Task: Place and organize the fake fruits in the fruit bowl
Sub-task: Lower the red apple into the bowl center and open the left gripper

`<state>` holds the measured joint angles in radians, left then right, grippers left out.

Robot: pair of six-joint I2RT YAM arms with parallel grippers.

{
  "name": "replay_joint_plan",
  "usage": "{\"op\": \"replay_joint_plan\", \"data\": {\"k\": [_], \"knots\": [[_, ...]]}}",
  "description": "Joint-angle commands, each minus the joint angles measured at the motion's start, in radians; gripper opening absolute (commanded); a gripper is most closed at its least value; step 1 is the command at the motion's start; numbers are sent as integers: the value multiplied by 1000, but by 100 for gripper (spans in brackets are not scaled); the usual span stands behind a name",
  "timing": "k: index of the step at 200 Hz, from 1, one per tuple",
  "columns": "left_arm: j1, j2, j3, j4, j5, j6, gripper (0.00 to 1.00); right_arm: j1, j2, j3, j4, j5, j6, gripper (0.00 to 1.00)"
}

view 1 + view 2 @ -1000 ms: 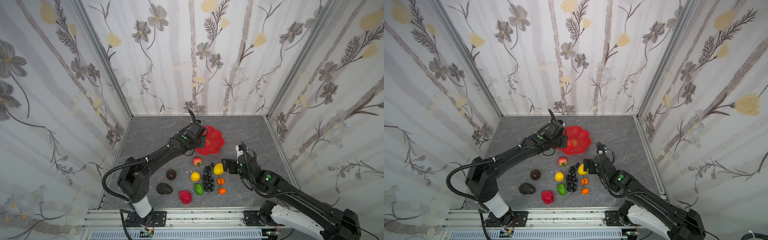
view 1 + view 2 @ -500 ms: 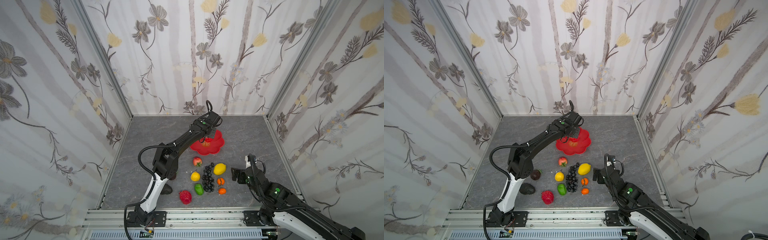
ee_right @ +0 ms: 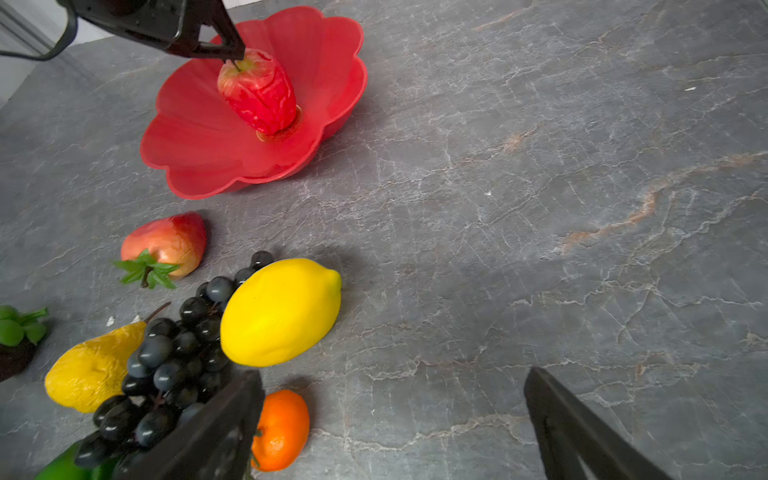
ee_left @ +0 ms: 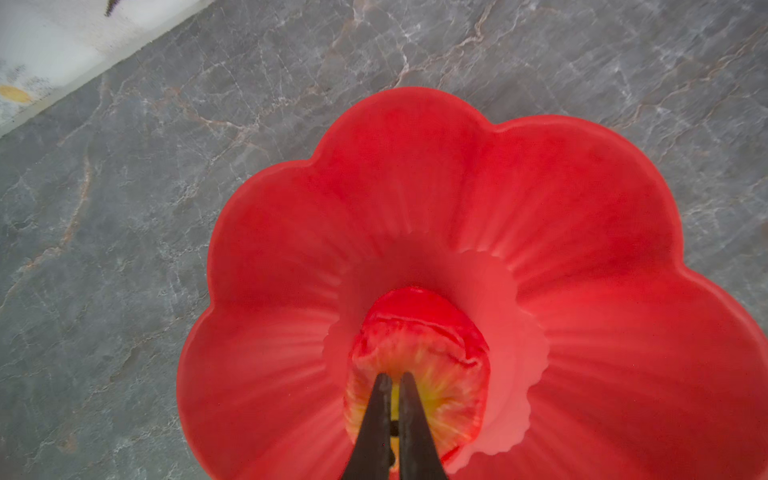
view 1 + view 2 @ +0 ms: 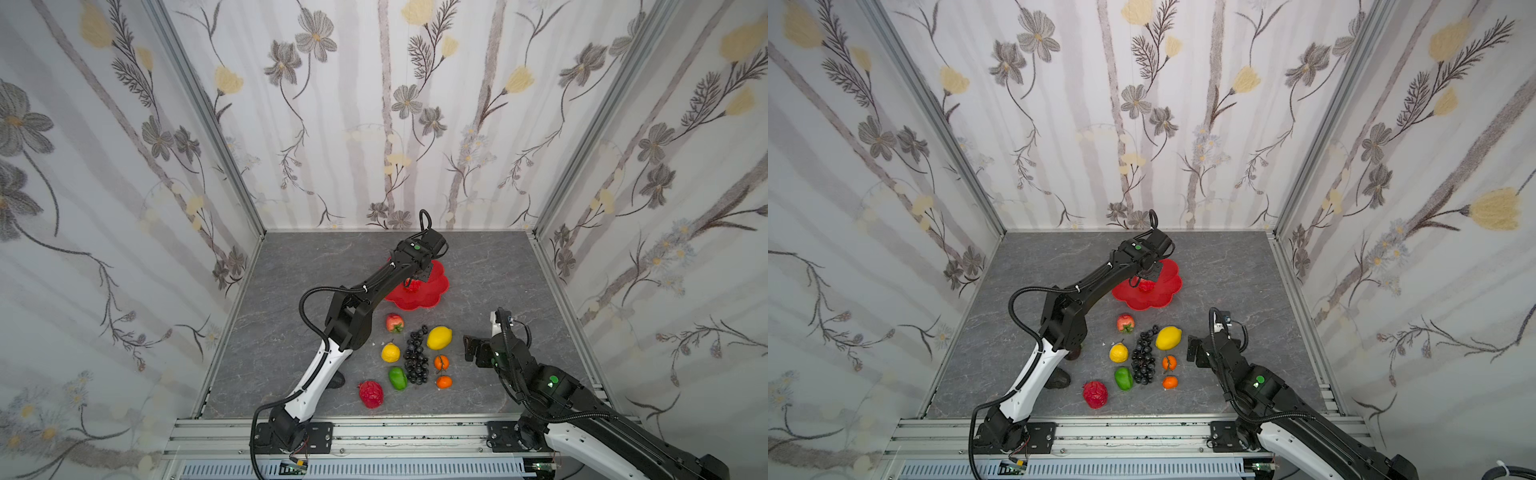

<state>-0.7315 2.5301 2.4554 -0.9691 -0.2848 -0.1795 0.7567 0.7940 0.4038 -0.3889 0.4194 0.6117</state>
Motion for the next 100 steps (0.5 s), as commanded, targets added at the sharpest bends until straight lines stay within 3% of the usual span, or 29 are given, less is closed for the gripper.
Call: {"op": "replay_joint_plan", "data": {"k": [1,19,53,100], "knots": [[1,11,11,-22,2,4,0,-2,12,0,45,11,0,98],[3,13,11,-22,4,4,0,-2,20,4,45,9,-1,98],[3,6,11,-20,16,3,20,-4,22,8,44,7,-1,99],[3,-24,11,-23,24,-9,33,-7,23,22,38,3,2,99]]}}
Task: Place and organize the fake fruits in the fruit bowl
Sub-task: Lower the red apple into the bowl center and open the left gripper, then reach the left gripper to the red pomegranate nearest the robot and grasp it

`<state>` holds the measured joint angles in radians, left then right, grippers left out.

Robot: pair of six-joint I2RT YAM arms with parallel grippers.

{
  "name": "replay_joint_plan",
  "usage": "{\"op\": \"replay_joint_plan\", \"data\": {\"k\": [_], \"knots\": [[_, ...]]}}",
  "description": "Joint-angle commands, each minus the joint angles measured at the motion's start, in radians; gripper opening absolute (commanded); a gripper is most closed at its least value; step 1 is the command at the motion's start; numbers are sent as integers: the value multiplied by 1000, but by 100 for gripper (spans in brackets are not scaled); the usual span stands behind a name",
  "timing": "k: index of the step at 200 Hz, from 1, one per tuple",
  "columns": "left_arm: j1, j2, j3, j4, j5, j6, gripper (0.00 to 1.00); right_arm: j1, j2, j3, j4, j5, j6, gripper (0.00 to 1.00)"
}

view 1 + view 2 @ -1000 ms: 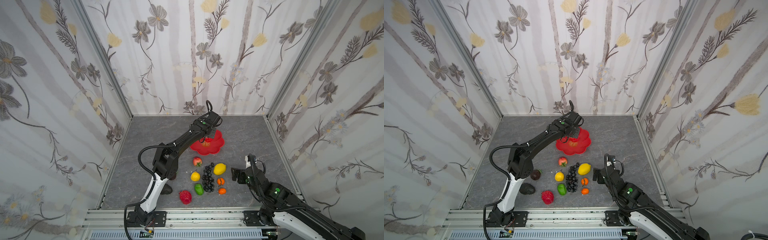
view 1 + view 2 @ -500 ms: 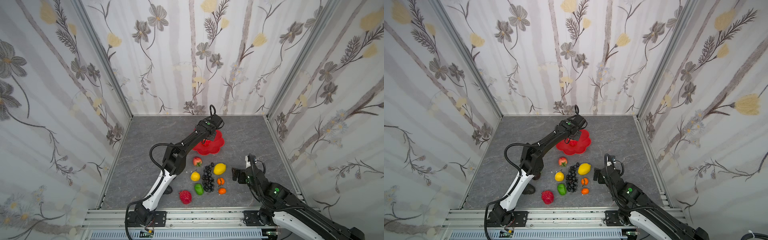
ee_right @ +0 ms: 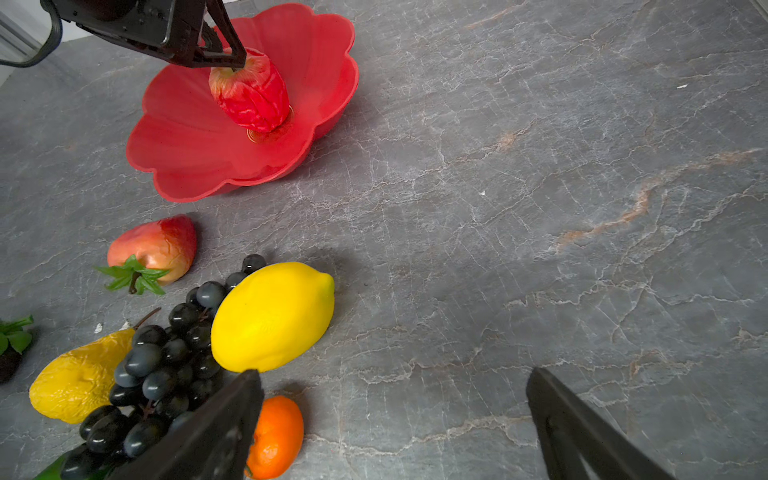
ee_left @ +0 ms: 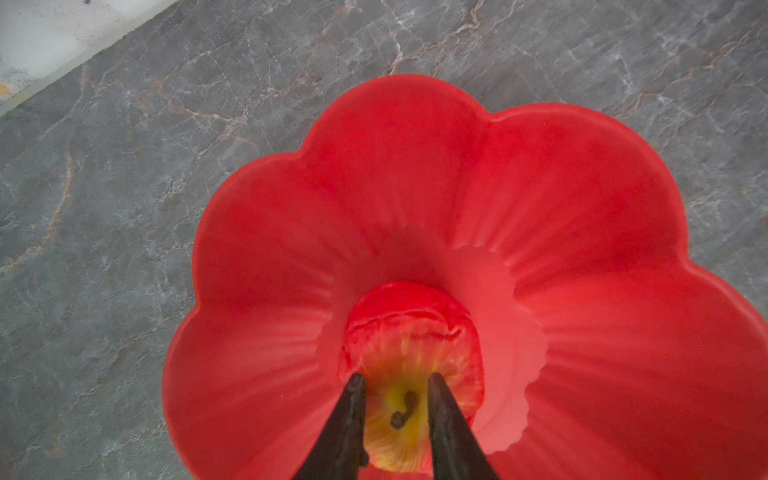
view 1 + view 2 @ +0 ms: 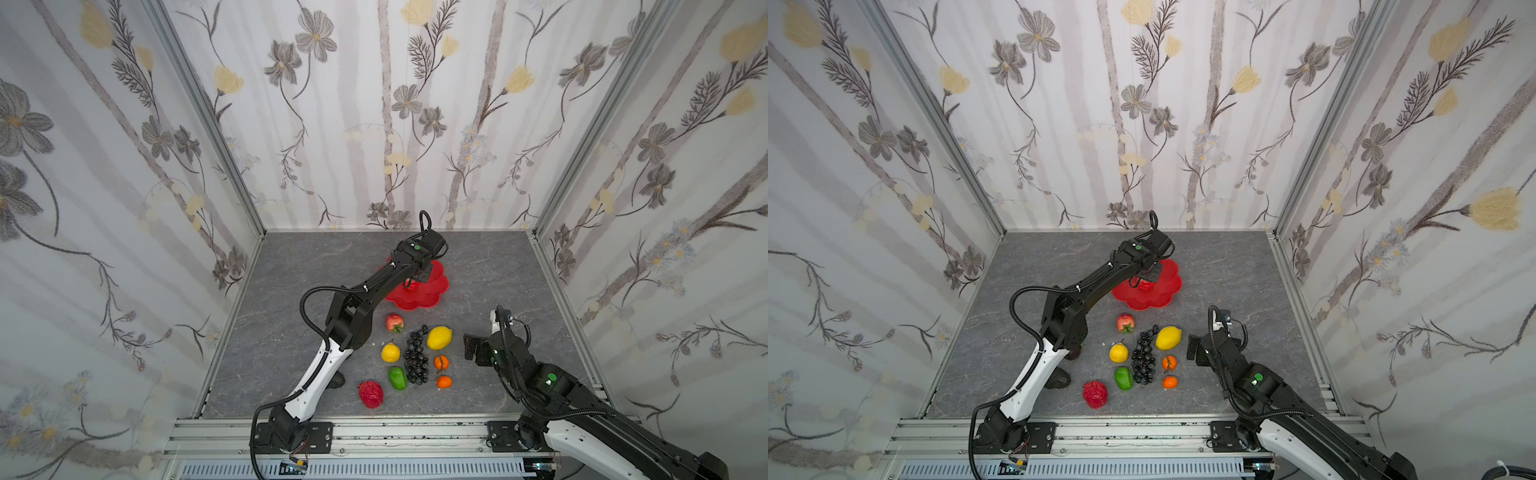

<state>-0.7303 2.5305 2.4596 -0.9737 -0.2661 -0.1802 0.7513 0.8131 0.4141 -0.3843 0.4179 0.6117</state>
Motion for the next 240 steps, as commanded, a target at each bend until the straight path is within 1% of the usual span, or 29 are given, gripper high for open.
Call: {"op": "replay_joint_plan", "data": {"k": [1,31,52,75,93,107,121,158,177,202,218,240], "knots": [[2,-26,7,-19,5,-8,33,-1,4,11,33,4,2,99],[0,-56,6,-26,27,-25,41,-5,9,16,33,-8,5,99],[-1,-92,-4,-33,44,-47,49,-19,12,26,35,-20,9,99],[-1,-175,-81,0,65,-77,57,-37,14,29,42,-30,29,99],[-1,-291,-226,75,78,-112,60,-46,2,26,64,-64,33,99],[-1,-403,-390,163,93,-139,64,-53,5,32,70,-107,15,99],[-3,-523,-557,245,101,-168,68,-55,19,46,58,-124,15,99],[-6,-813,-980,390,104,-245,71,-58,74,62,68,-188,28,99],[-11,-949,-1161,380,102,-301,72,-56,101,60,114,-238,23,99],[-42,-1112,-1328,311,90,-411,74,-54,149,76,152,-271,27,99],[-90,-1189,-1390,228,73,-481,75,-53,192,97,155,-287,15,99],[-189,-1267,-1459,127,46,-607,78,-36,243,122,157,-291,-1,99]]}}
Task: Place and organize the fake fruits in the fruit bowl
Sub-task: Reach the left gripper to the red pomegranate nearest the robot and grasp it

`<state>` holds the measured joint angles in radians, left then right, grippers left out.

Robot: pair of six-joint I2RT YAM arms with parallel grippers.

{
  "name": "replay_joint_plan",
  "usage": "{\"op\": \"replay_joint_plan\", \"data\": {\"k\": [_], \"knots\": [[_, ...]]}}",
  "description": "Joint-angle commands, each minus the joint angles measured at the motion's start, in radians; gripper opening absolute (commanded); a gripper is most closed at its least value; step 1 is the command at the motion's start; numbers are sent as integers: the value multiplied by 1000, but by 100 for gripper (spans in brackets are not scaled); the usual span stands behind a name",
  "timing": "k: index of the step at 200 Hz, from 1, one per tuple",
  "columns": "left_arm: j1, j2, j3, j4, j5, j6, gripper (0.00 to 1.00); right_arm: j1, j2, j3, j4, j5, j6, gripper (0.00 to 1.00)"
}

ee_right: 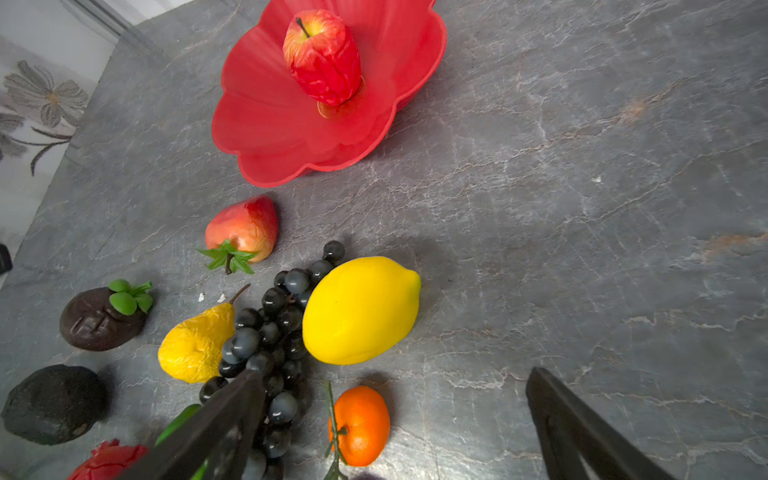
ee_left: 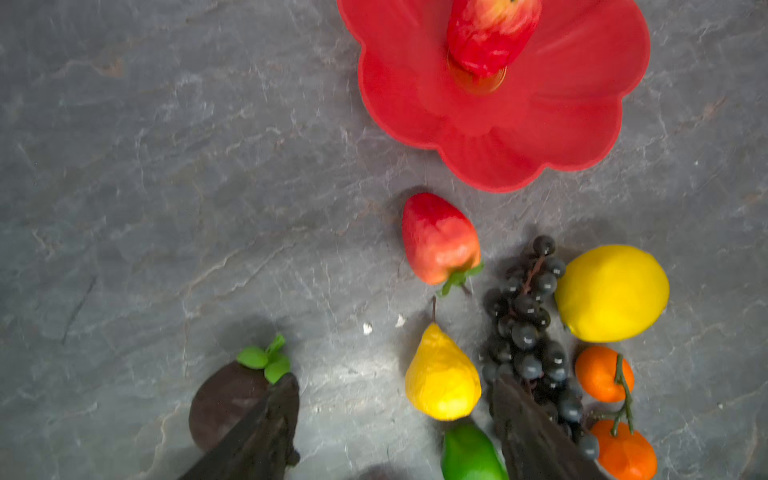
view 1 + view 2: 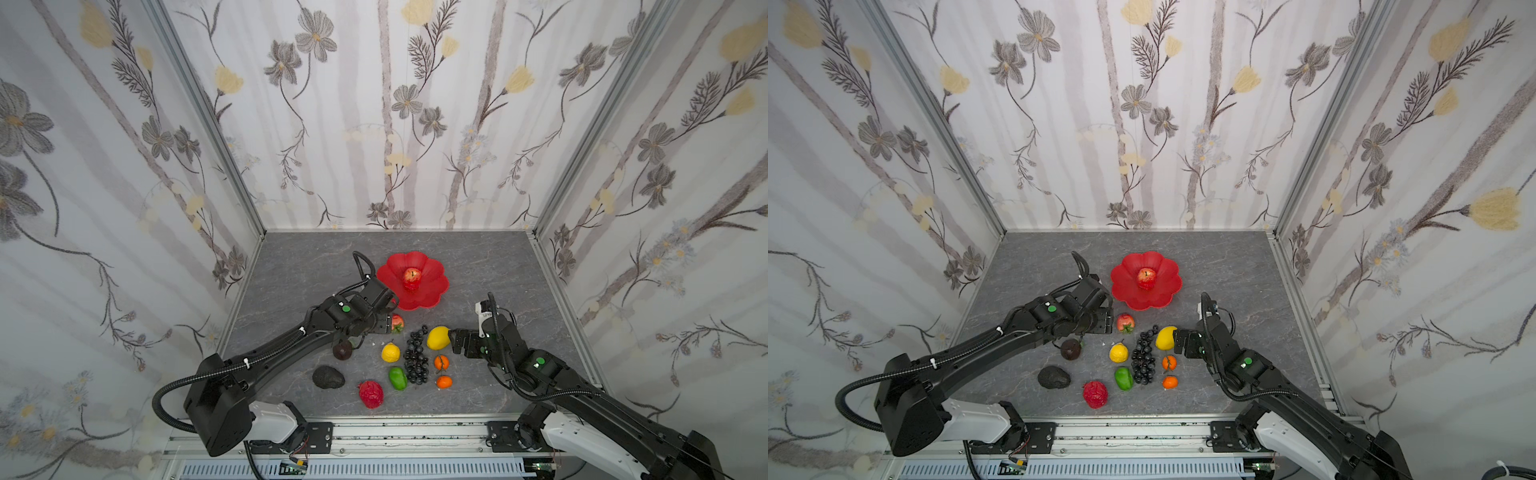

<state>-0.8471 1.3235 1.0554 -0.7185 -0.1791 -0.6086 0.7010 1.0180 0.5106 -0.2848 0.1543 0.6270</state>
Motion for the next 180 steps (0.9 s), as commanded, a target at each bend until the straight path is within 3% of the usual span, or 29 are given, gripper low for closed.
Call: {"op": "replay_joint_plan", "data": {"k": [1,44,91,134,180], "knots": [[-76,-60,-56,-132,-40,-184,78,16,40,26,57,-26,-16,99],[-272,-163,-120,-322,-67,-461,83,66,103,50,84,2,-25,99],[-457,-97,-131,-352,-68,-629,87,72,131,58,101,13,-32,99],[-482,-67,-187,-280,-59,-663,91,103,122,51,102,23,-32,99],[-482,75,-163,-231,-27,-614,93,113,127,46,112,25,-24,99]]}}
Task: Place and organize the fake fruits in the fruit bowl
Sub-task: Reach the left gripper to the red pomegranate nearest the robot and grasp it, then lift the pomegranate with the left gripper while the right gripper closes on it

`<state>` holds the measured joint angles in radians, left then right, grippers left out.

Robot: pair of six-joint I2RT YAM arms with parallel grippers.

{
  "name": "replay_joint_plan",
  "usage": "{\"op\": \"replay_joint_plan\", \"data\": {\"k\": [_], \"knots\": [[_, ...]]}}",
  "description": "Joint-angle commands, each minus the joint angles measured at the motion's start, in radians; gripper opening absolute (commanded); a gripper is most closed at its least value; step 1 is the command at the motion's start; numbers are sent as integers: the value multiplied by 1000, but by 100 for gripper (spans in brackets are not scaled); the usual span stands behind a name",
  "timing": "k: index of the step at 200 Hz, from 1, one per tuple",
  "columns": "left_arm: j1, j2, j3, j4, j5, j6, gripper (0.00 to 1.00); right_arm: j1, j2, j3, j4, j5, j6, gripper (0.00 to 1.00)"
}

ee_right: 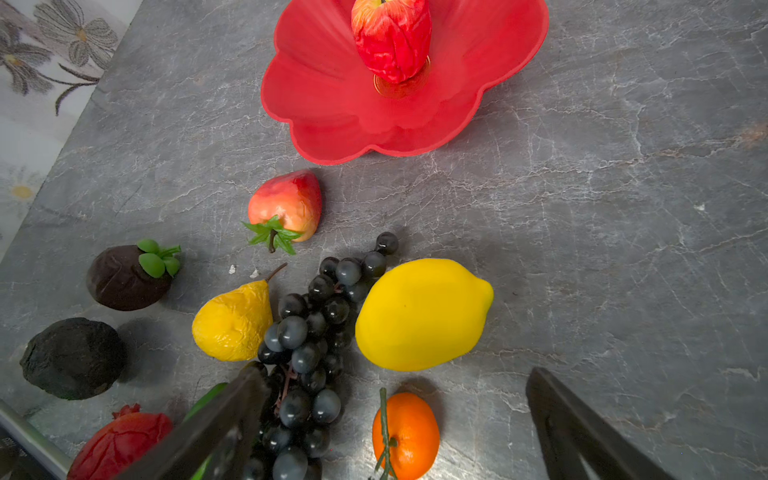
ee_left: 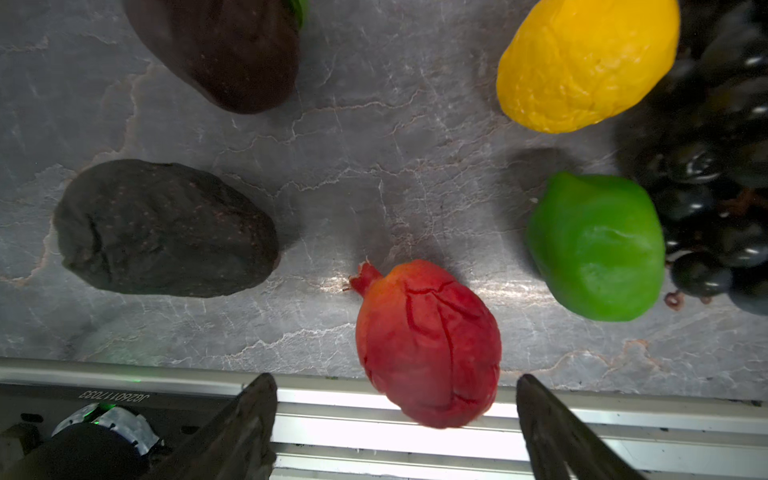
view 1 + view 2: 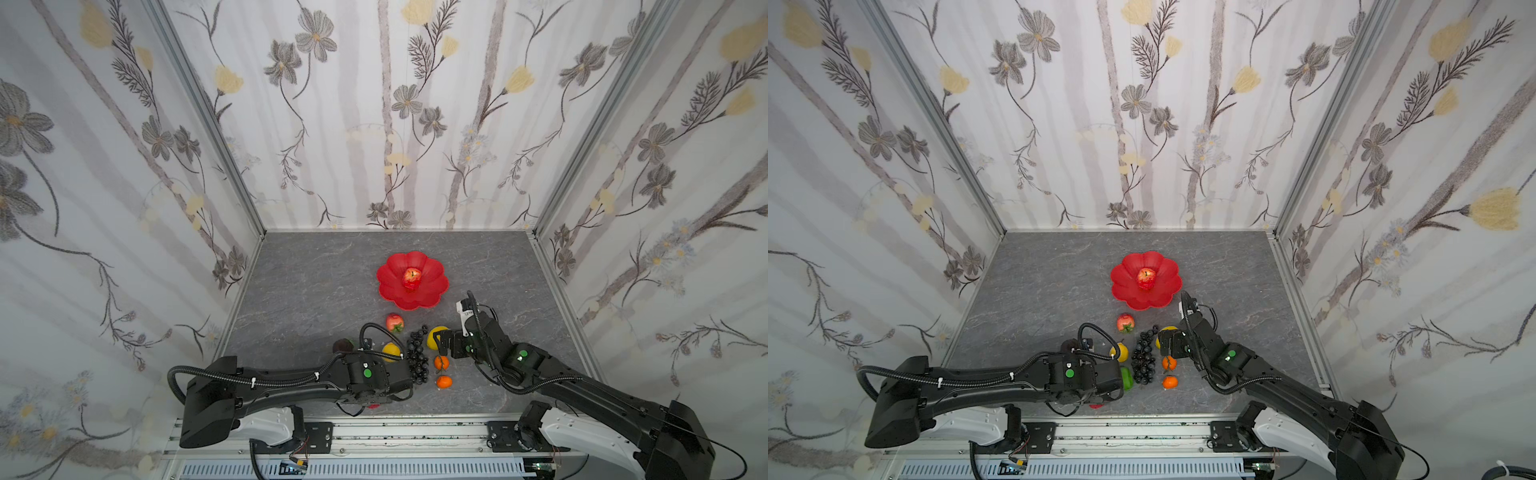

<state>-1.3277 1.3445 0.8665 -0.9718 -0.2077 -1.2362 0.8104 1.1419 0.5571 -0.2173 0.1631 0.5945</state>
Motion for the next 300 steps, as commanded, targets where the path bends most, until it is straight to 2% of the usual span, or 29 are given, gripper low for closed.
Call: {"op": "replay_joint_plan", "data": {"k": [1,32,114,167,206,241,260,277,300], "knots": [[-1,58,28,20,2,14,94,5,4,-1,44,16,10,99],[8,95,20,41,14,29,96,12,4,-3,41,23,16,99],[25,102,-55,9,64,-15,91,19,12,4,36,33,19,99],[25,88,-85,44,78,-20,82,26,36,11,47,31,21,99],[25,112,-82,65,90,-1,71,27,28,14,37,37,21,99],[25,105,-72,78,77,31,57,27,18,18,14,56,27,99],[25,96,-57,86,60,69,54,27,5,20,-4,73,40,99],[24,55,-50,84,23,101,49,27,-19,15,-17,89,50,99],[24,-79,-37,102,-50,185,45,27,-61,18,-38,97,58,99]]}}
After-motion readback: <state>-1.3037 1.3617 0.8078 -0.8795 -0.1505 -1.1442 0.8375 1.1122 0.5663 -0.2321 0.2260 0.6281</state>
